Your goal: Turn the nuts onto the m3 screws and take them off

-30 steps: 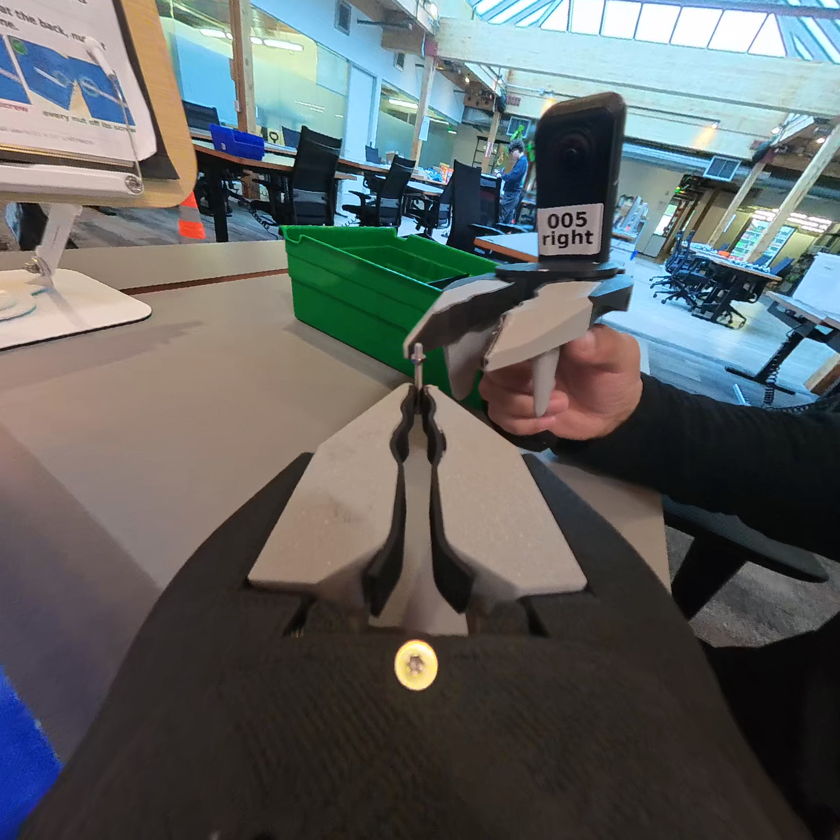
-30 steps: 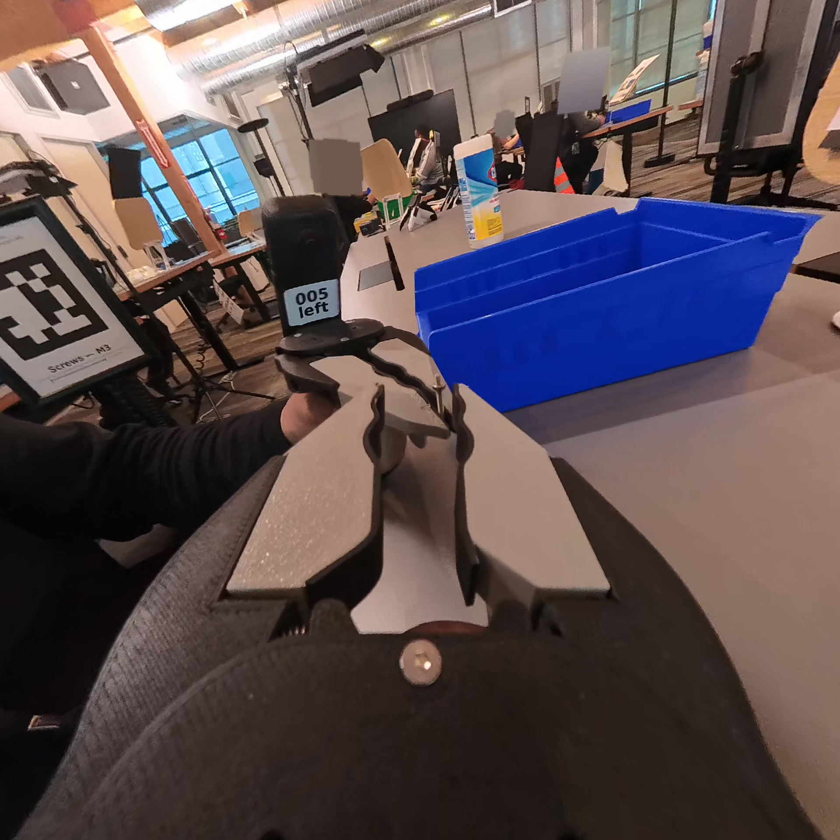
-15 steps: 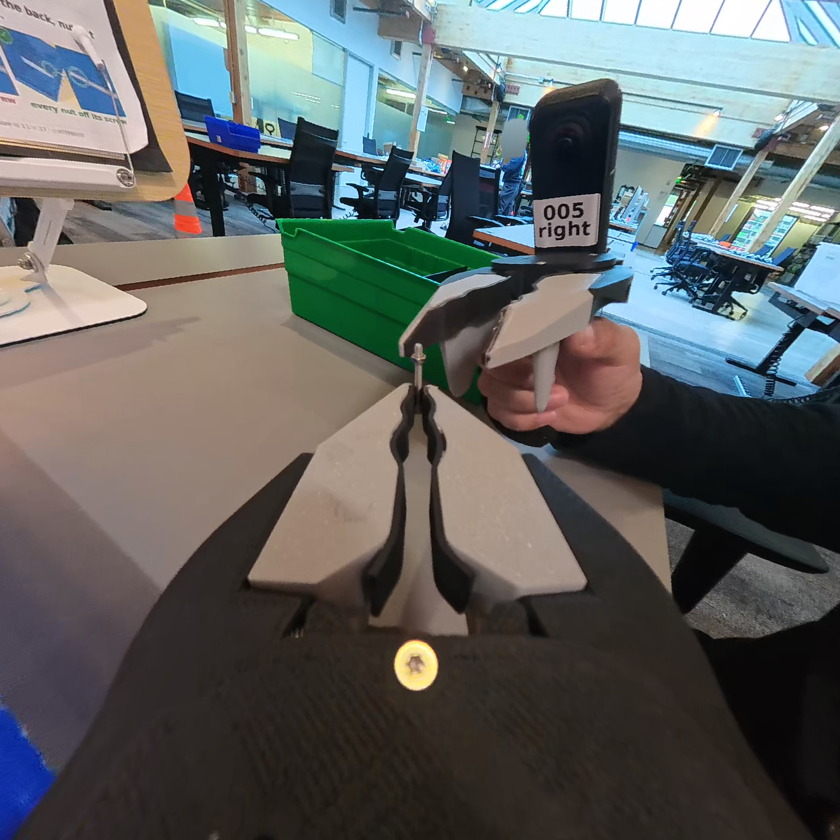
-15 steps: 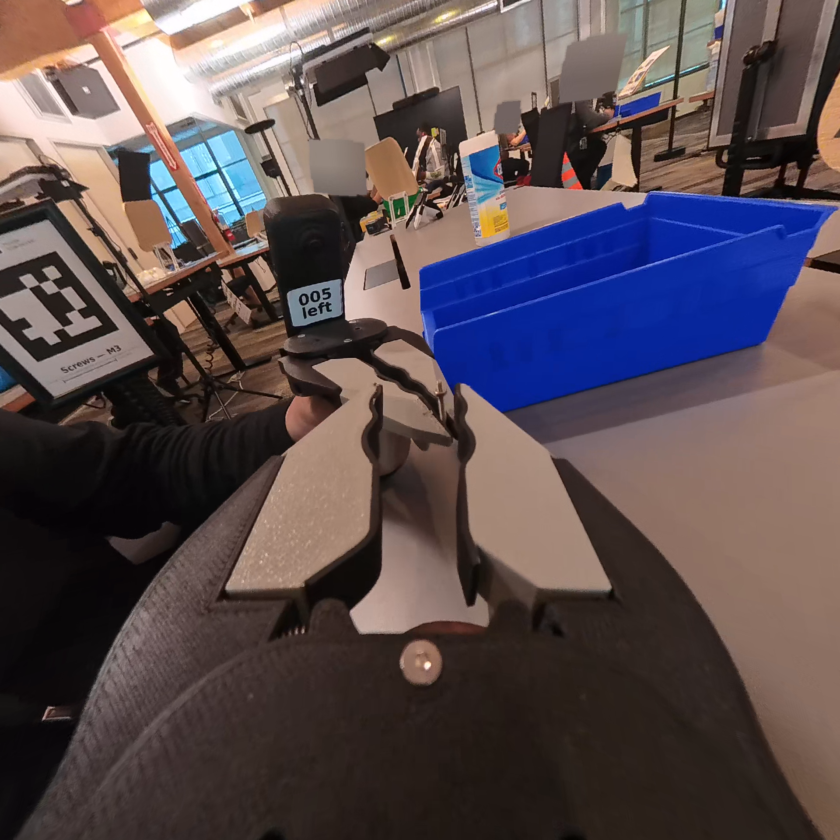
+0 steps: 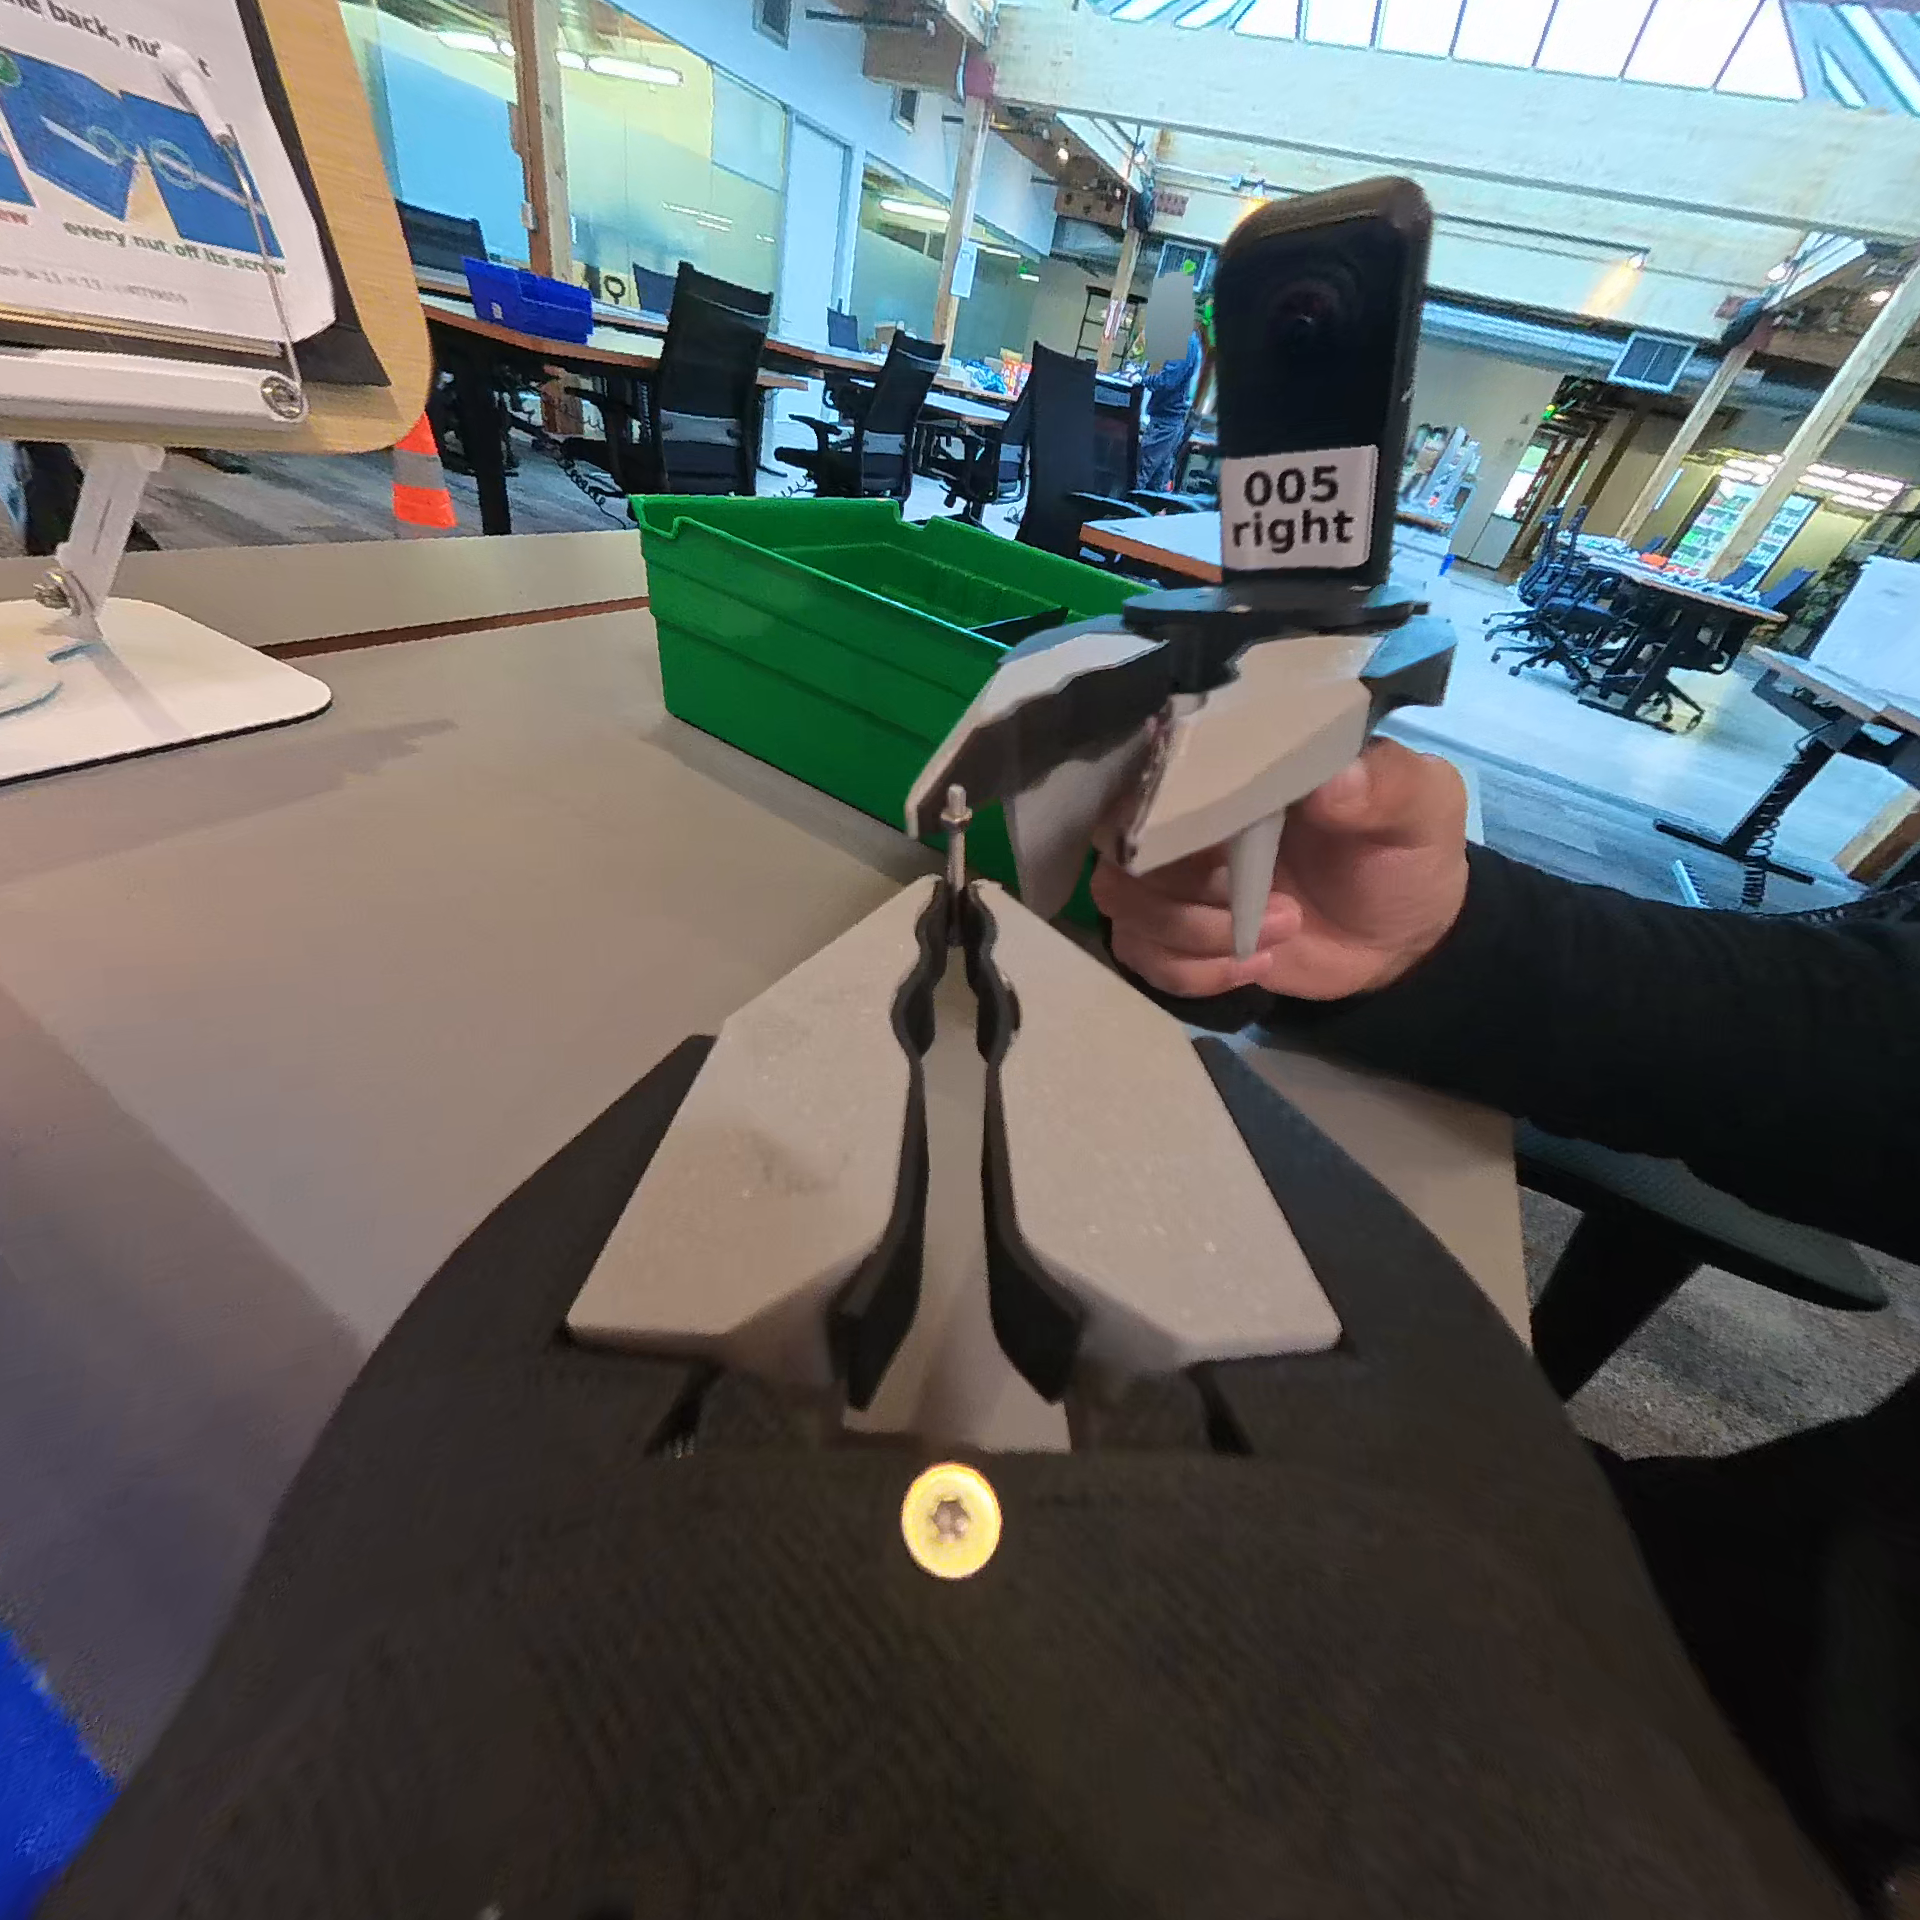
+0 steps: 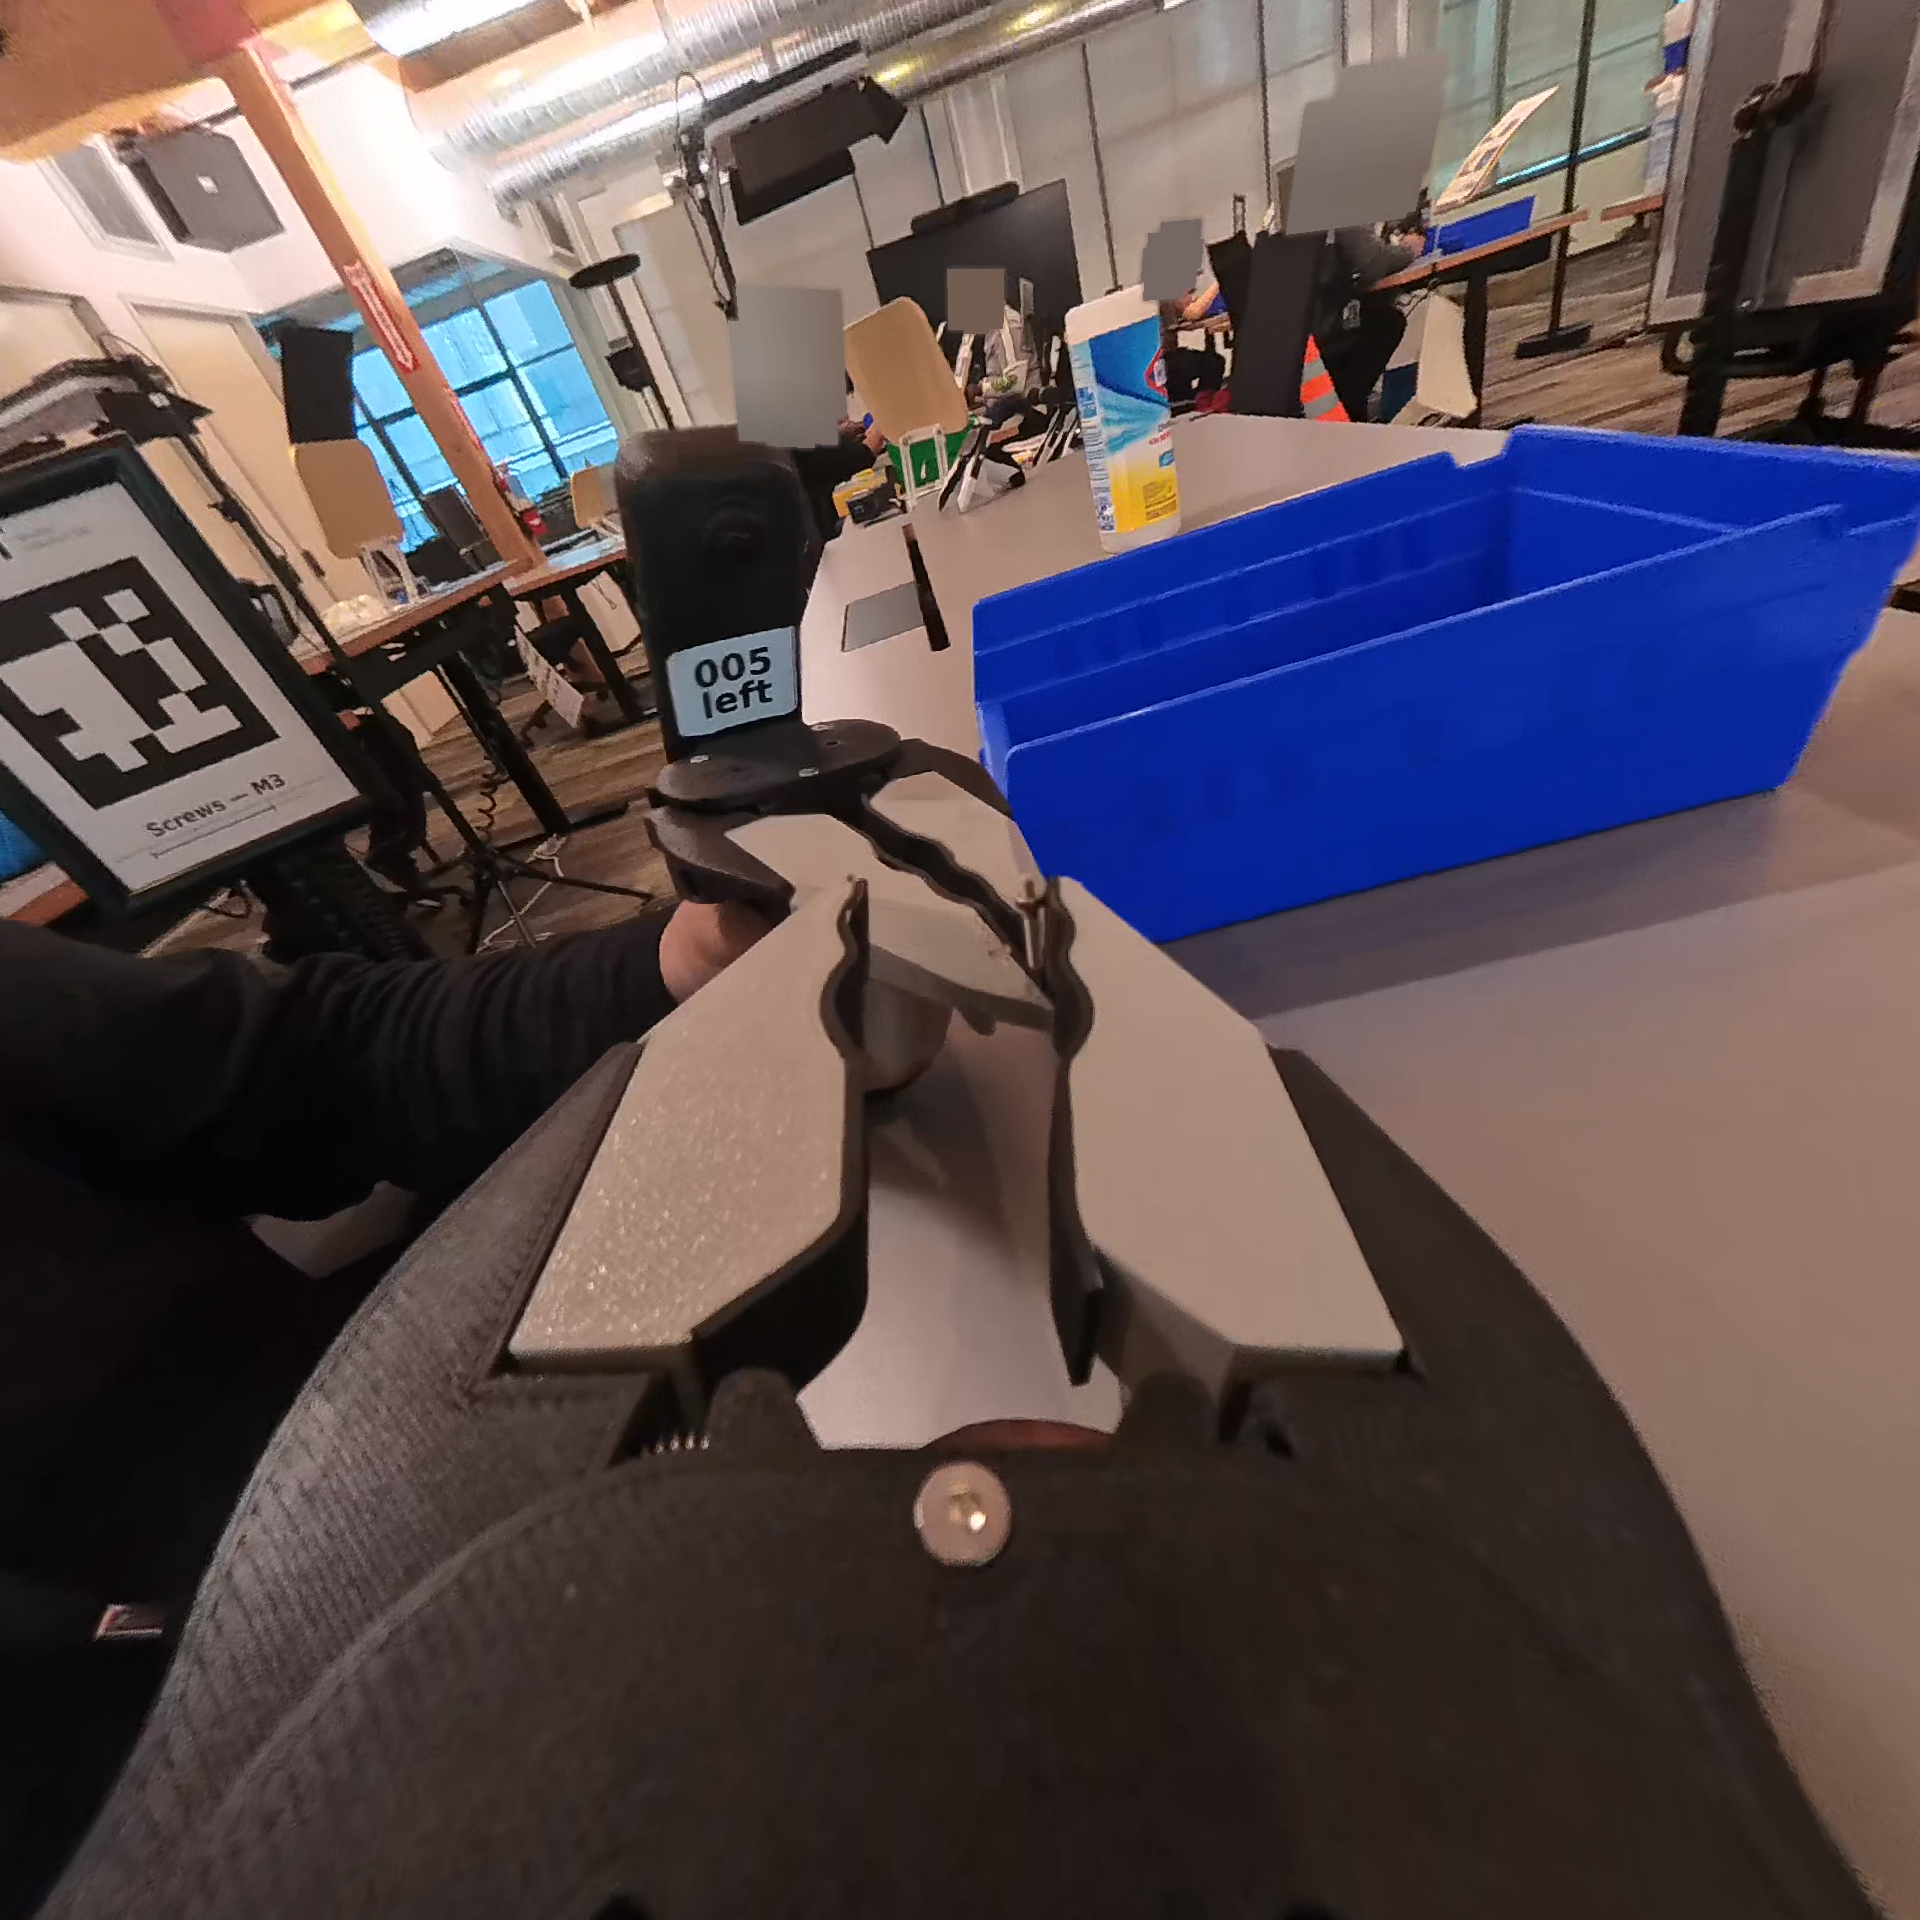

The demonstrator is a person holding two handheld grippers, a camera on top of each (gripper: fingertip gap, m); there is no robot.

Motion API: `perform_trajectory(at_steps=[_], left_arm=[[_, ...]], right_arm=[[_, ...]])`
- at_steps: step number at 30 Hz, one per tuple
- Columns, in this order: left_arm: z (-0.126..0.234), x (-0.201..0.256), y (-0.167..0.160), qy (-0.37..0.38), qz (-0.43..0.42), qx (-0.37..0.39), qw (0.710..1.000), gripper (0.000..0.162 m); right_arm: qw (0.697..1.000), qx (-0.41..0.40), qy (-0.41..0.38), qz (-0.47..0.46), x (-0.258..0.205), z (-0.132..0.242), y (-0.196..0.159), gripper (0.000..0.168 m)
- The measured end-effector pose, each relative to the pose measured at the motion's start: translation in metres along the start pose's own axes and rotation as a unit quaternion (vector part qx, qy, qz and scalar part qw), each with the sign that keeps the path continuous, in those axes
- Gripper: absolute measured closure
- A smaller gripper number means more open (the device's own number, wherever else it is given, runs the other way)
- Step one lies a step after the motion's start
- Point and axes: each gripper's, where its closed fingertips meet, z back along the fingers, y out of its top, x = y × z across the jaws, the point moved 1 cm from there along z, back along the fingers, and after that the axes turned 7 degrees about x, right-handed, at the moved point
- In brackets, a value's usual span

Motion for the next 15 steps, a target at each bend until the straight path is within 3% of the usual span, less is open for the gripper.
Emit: perform_trajectory(at_steps=[6, 15], left_arm=[[-0.003, 0.005, -0.004, -0.006, -0.014, -0.012, 1.0, 0.162], [0.0, 0.0, -0.002, 0.003, -0.006, -0.005, 1.0, 0.162]], right_arm=[[1.0, -0.022, 0.0, 0.013, -0.005, -0.014, -0.011, 0.128], [1.0, -0.001, -0.002, 0.007, -0.001, 0.0, -0.001, 0.135]])
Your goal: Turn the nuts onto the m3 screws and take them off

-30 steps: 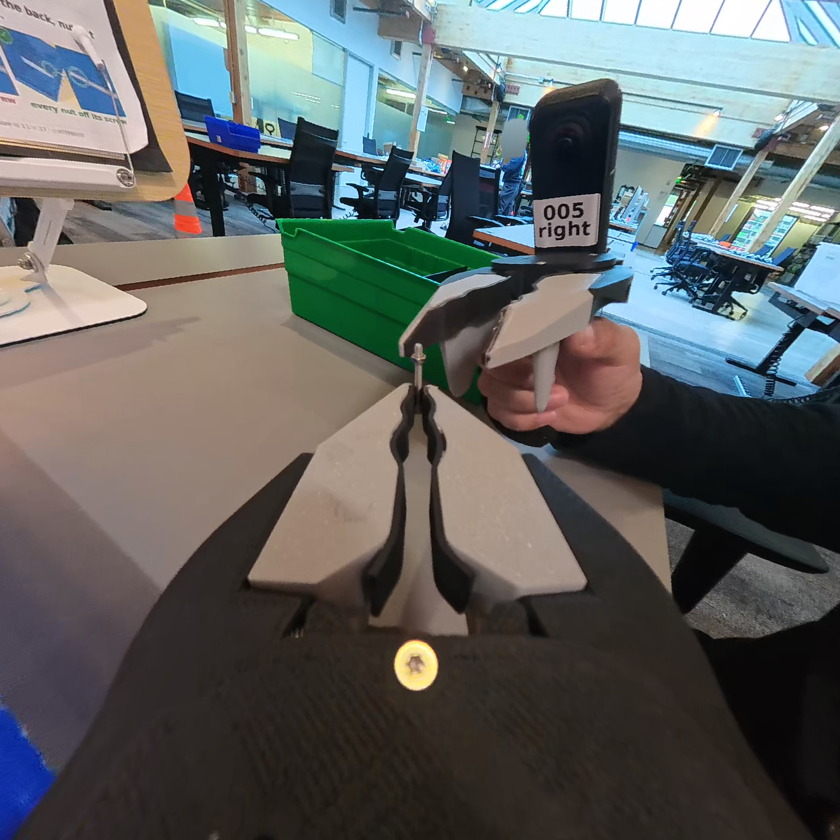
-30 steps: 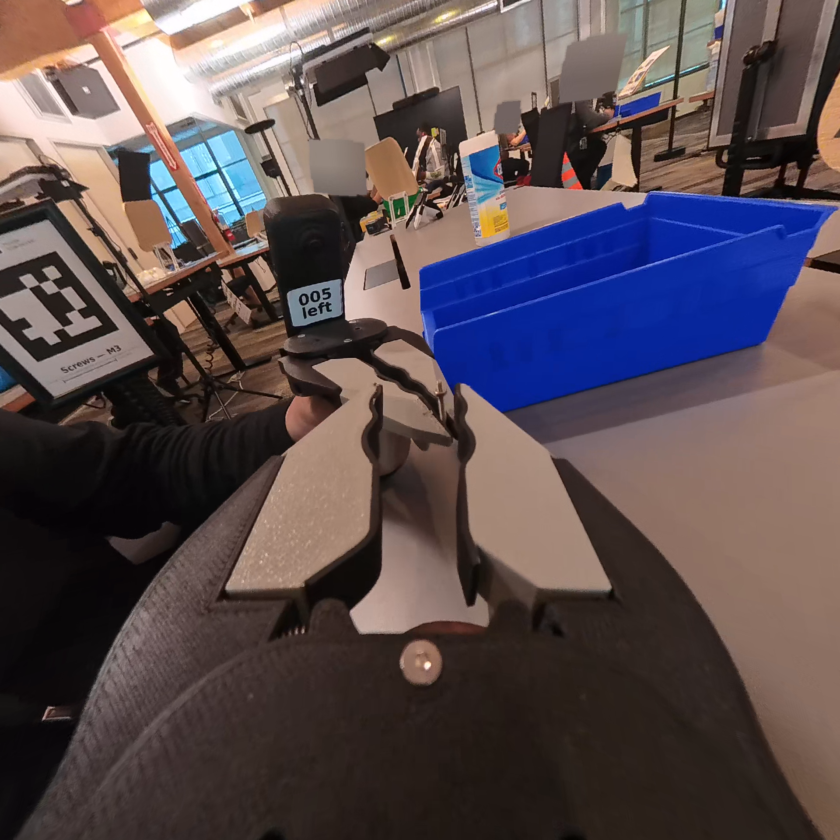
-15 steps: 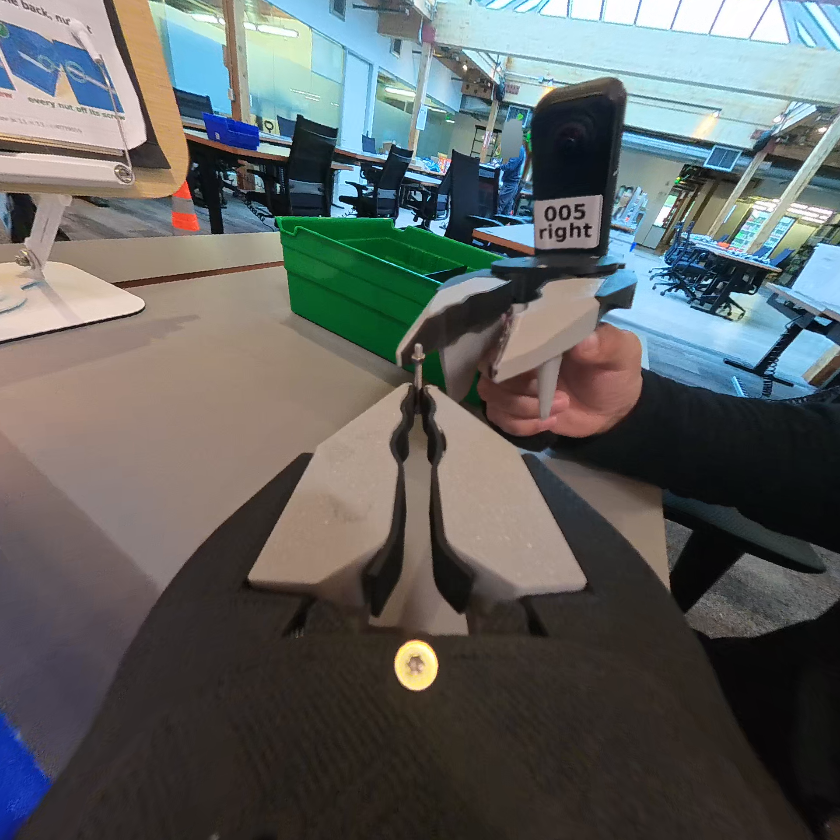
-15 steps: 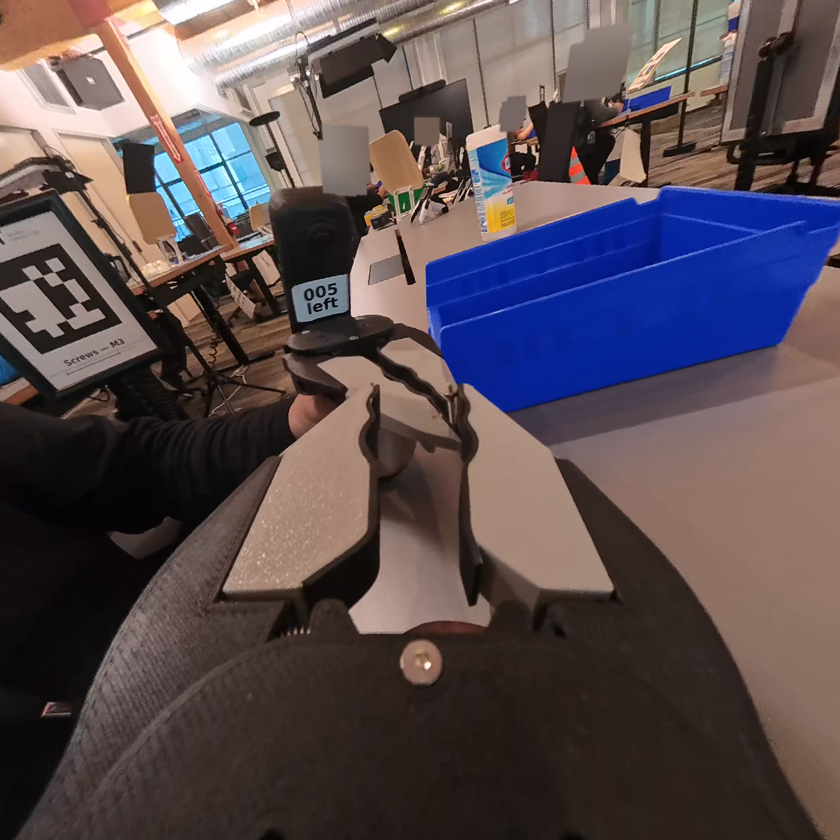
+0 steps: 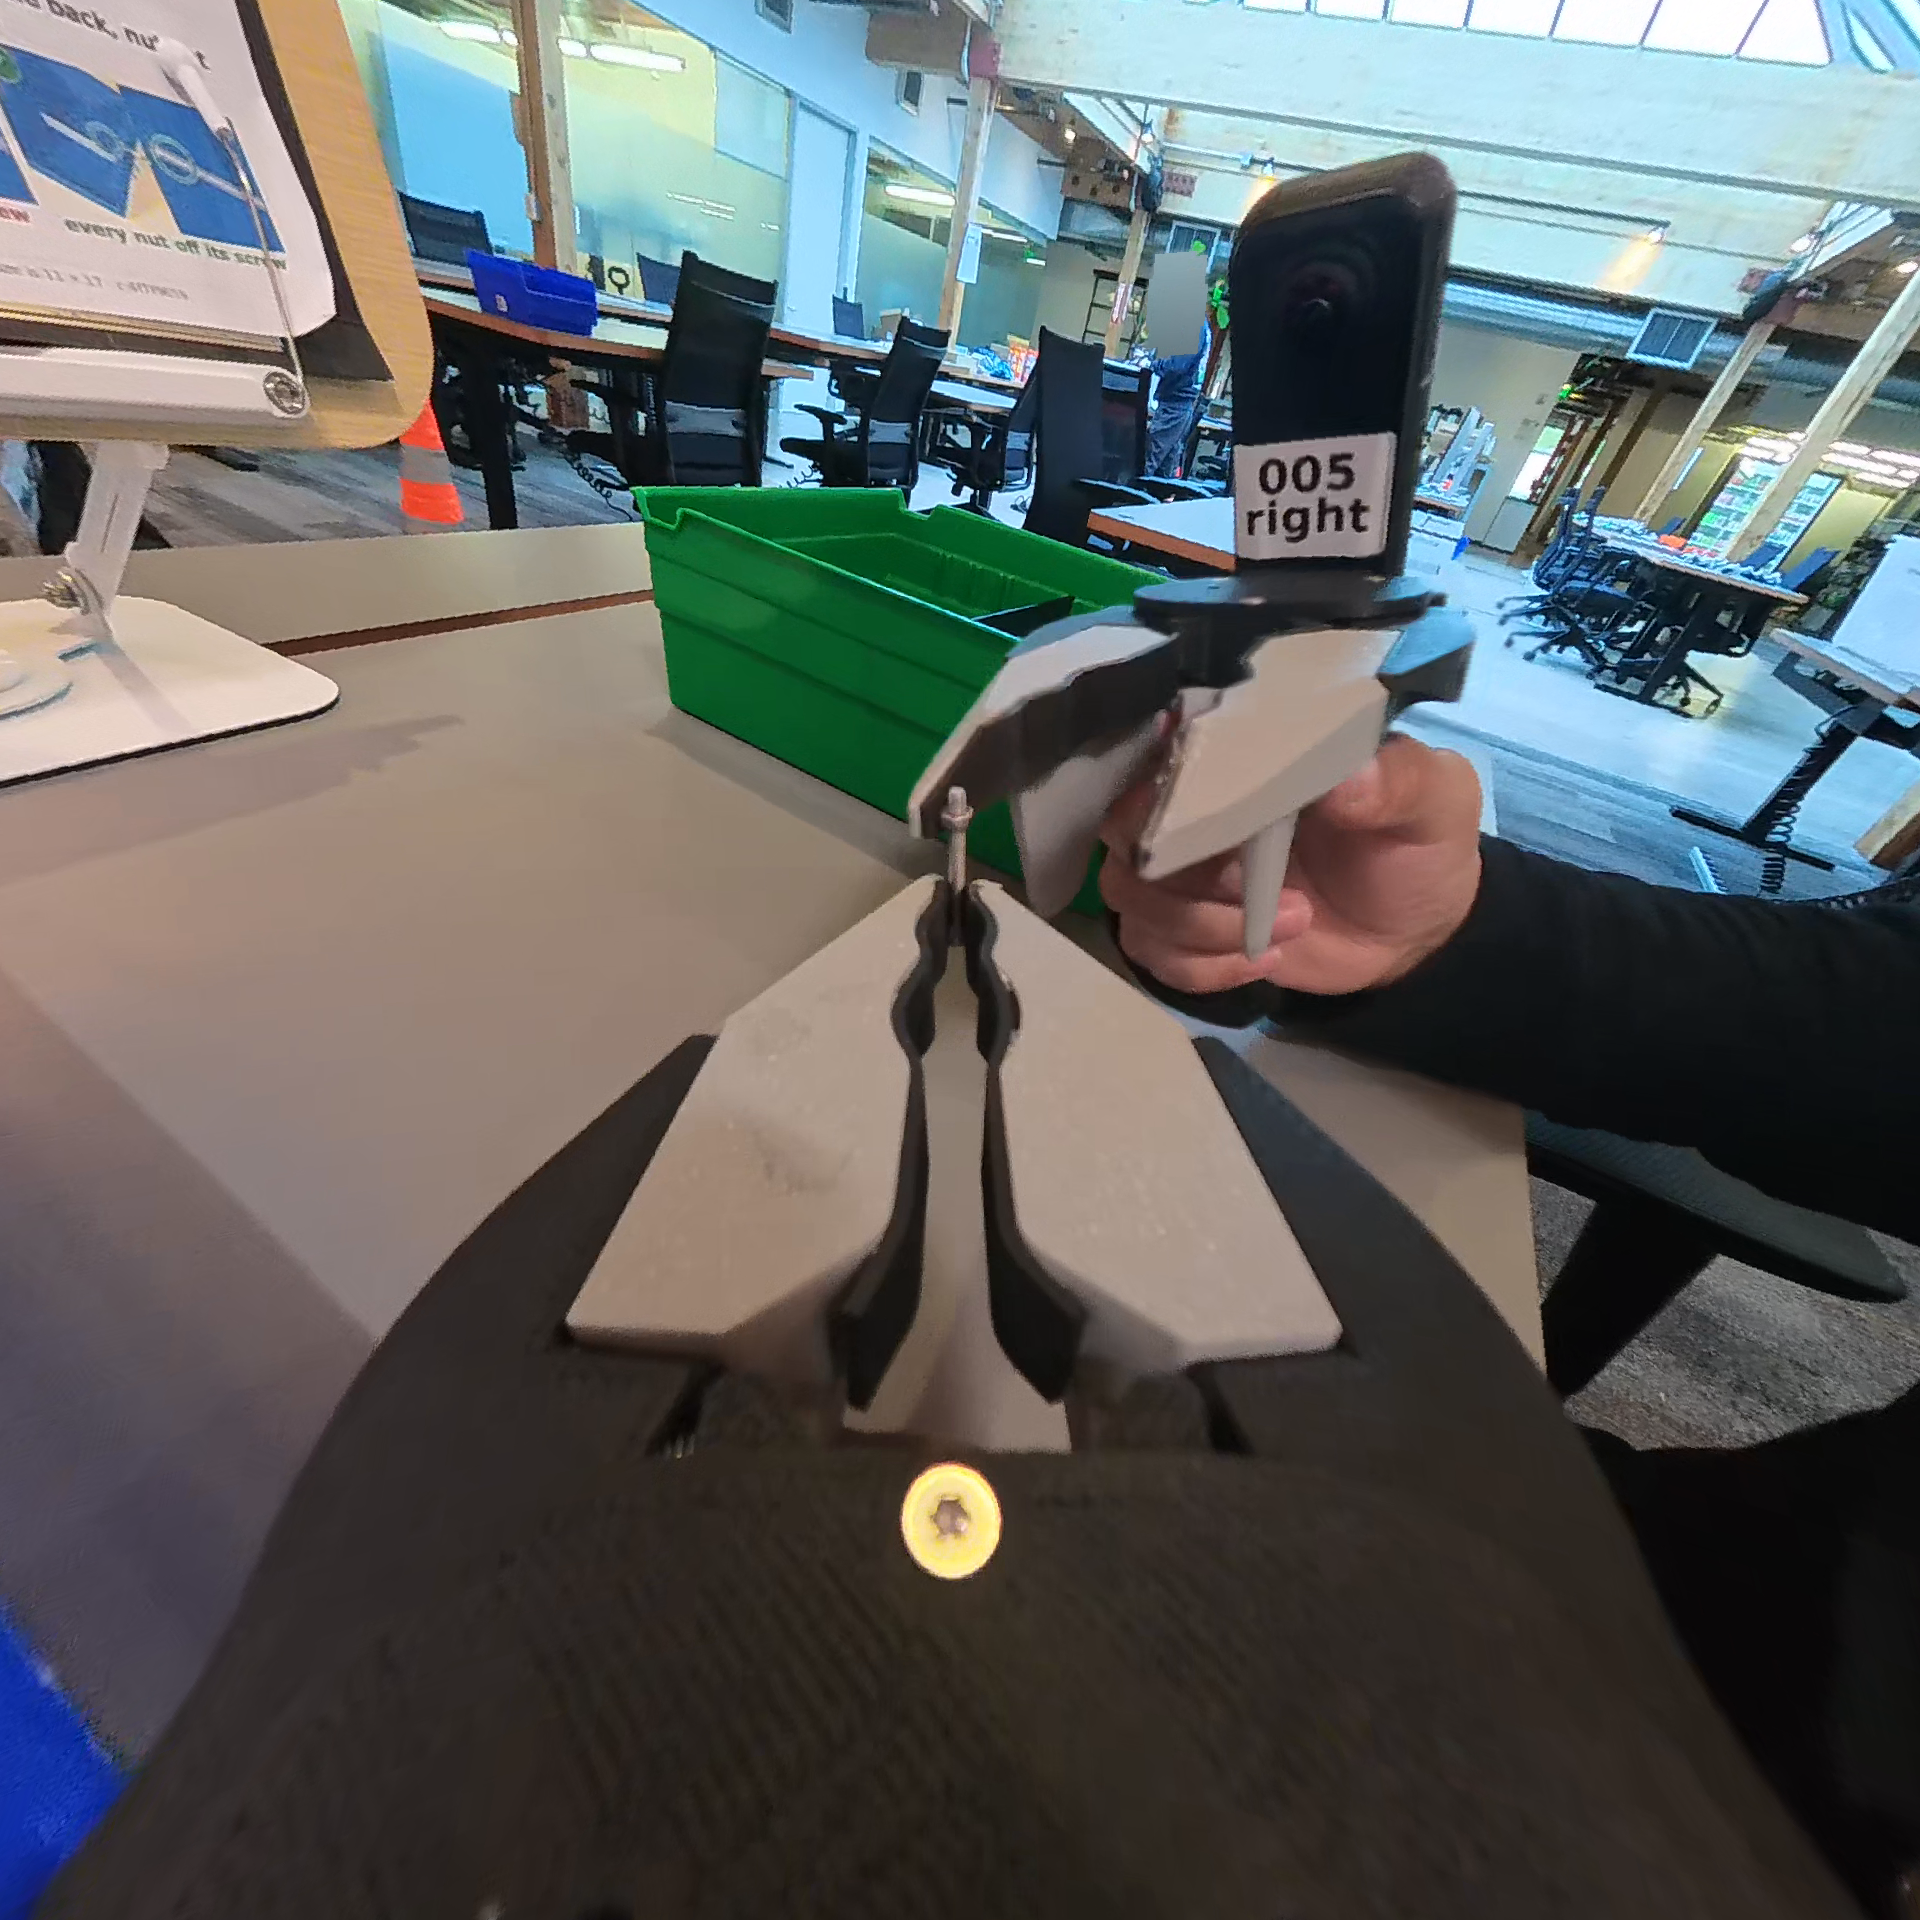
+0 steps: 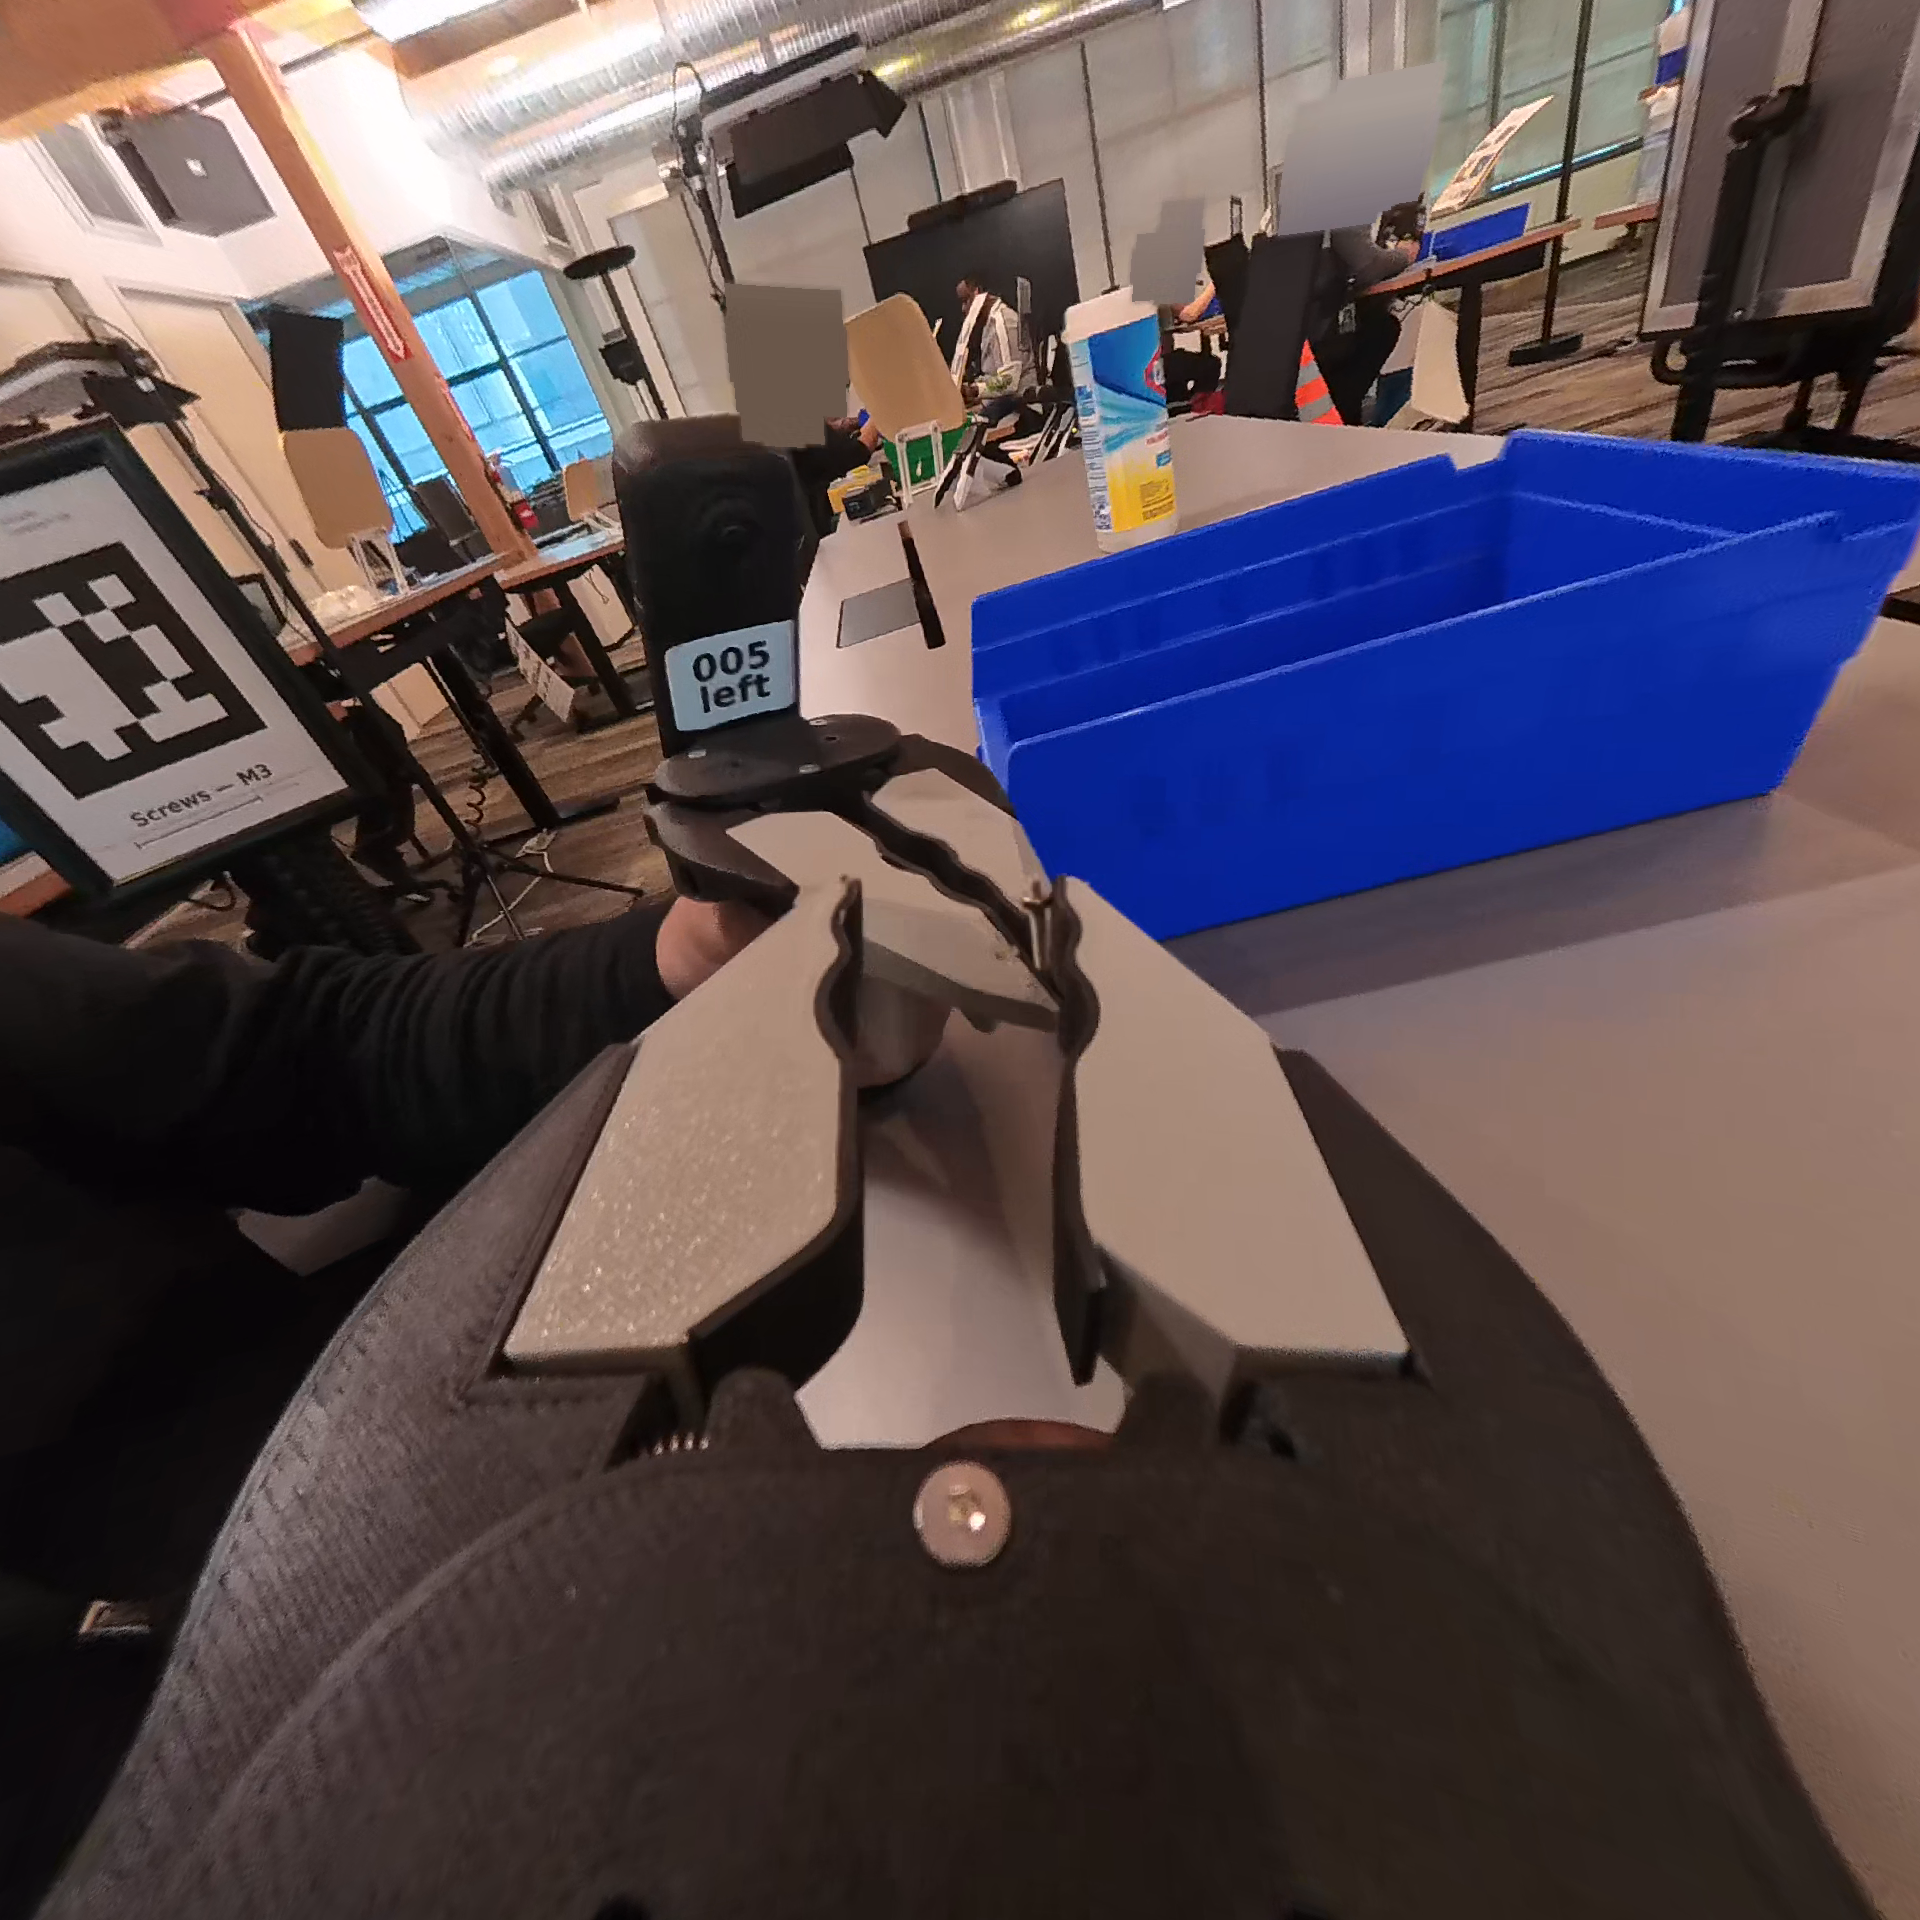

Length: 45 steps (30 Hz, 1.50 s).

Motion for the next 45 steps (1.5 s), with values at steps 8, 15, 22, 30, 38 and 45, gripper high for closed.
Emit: perform_trajectory(at_steps=[8, 15, 22, 30, 38, 45], left_arm=[[-0.003, 0.004, -0.004, 0.0, -0.019, -0.01, 1.0, 0.162], [0.0, -0.002, -0.001, 0.009, -0.013, -0.005, 1.0, 0.162], [-0.005, 0.005, -0.006, 0.001, -0.028, -0.018, 0.999, 0.162], [-0.001, -0.001, -0.003, 0.008, -0.014, -0.009, 1.0, 0.162], [-0.004, 0.005, -0.006, 0.002, -0.03, -0.018, 0.999, 0.162], [0.0, -0.002, -0.002, 0.01, -0.014, -0.007, 1.0, 0.162]], right_arm=[[1.0, -0.021, -0.006, 0.014, -0.001, -0.009, -0.008, 0.13], [1.0, -0.007, -0.009, 0.011, 0.001, 0.0, -0.001, 0.134], [0.999, -0.033, -0.01, 0.03, -0.004, -0.014, -0.012, 0.125], [0.999, -0.013, -0.015, 0.032, -0.001, 0.001, -0.001, 0.132], [0.998, -0.034, -0.018, 0.053, -0.004, -0.011, -0.009, 0.123], [0.999, -0.01, -0.016, 0.036, -0.002, 0.002, 0.002, 0.128]])
